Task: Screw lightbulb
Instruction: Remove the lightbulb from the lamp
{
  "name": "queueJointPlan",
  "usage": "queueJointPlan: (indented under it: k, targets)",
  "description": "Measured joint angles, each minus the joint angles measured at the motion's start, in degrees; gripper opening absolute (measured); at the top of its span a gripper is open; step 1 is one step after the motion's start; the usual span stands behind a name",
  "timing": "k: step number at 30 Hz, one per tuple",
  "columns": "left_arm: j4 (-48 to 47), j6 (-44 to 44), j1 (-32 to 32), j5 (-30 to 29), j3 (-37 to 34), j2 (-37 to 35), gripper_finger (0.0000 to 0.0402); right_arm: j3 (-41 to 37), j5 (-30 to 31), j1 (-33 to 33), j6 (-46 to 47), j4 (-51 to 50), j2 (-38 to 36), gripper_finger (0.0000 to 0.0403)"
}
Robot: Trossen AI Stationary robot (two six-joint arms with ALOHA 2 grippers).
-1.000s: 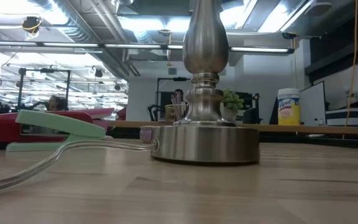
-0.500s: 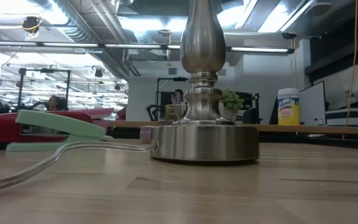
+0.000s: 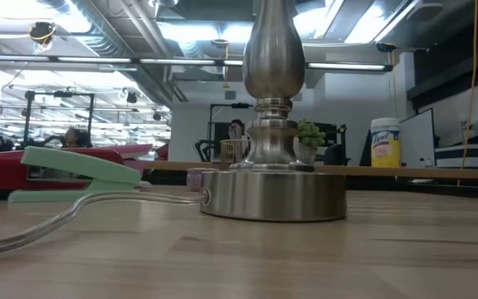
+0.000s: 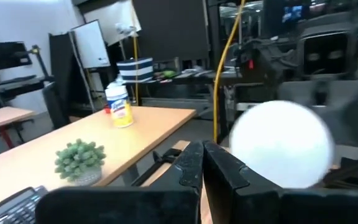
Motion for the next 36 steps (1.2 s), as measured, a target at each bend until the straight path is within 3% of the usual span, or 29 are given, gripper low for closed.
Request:
queueJointPlan:
  k: [9,14,36]
  targets:
    - [-3.5,-6.2,3.2,10.3,0.0,0.0,0.0003,0.0,0.2,0.2,-0.2,0.1,0.0,0.0014]
    - [-3.7,-7.0,2.4,10.4,0.0,-0.1,0.0003,0.0,4.5,0.3,-1.4,0.1,0.0,0.0014]
    - [-3.9,-6.9,0.1,11.0,0.0,-0.2,0.0003,0.0,8.0,-1.1,-1.7,0.8,0.0,0.0014]
